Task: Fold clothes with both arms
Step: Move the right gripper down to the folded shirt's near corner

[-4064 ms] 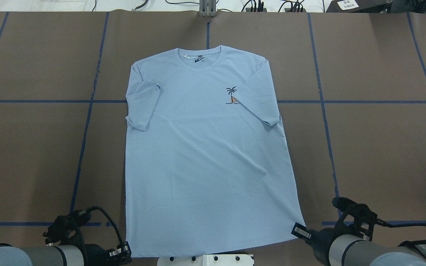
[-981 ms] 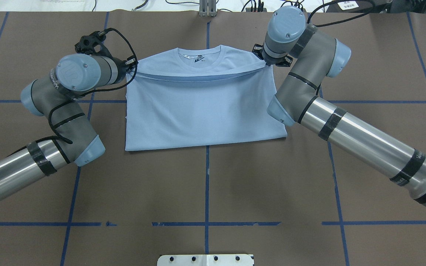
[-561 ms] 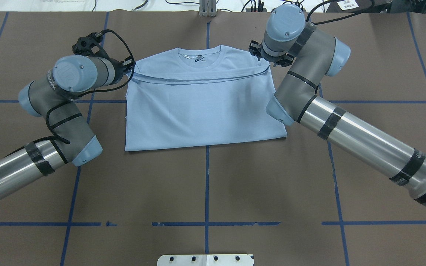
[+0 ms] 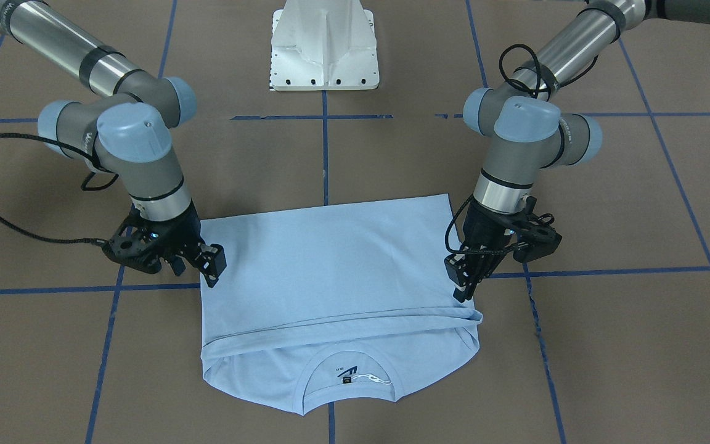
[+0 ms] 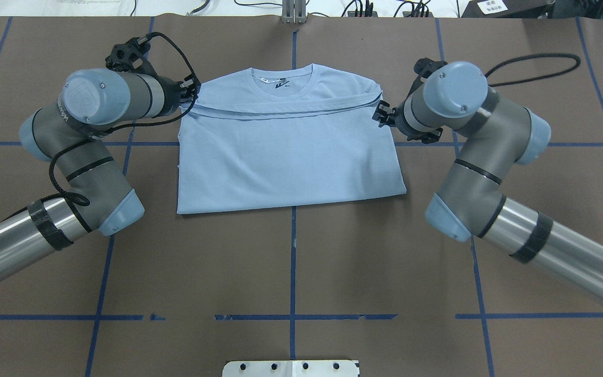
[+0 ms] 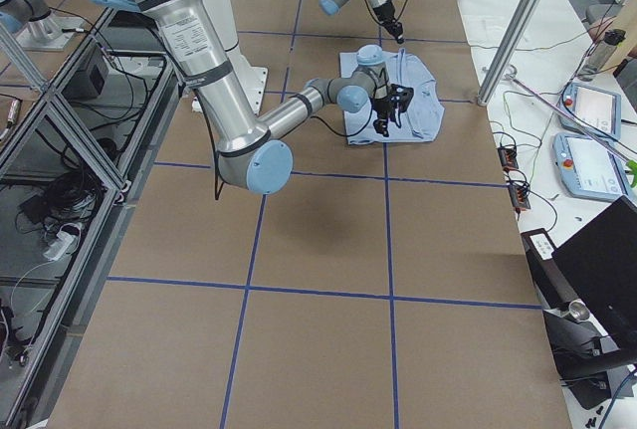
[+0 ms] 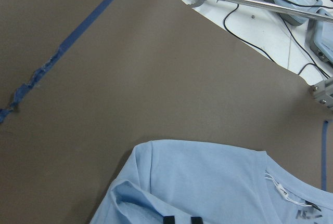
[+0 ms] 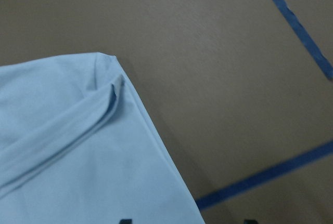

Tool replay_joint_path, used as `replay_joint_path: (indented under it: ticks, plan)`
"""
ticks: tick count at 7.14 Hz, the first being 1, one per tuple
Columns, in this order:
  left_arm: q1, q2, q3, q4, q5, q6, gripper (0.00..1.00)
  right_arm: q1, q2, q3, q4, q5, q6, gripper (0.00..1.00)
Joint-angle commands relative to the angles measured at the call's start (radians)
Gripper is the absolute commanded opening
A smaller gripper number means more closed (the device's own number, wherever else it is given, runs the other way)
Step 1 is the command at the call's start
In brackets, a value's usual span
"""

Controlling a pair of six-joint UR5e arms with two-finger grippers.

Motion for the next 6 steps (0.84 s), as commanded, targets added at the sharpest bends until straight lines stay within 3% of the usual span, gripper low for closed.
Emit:
replay_joint_path:
  ticks: [1, 6]
  plan:
    - [0.001, 0.084, -0.114, 0.004, -0.004, -0.004, 0.25, -0.099, -0.112, 0.143, -0.001, -0.036, 0.183, 0.84]
    - [0.006, 0.11, -0.132, 0.004, -0.004, -0.004, 0.25, -0.135, -0.12, 0.117, -0.006, -0.075, 0.208, 0.84]
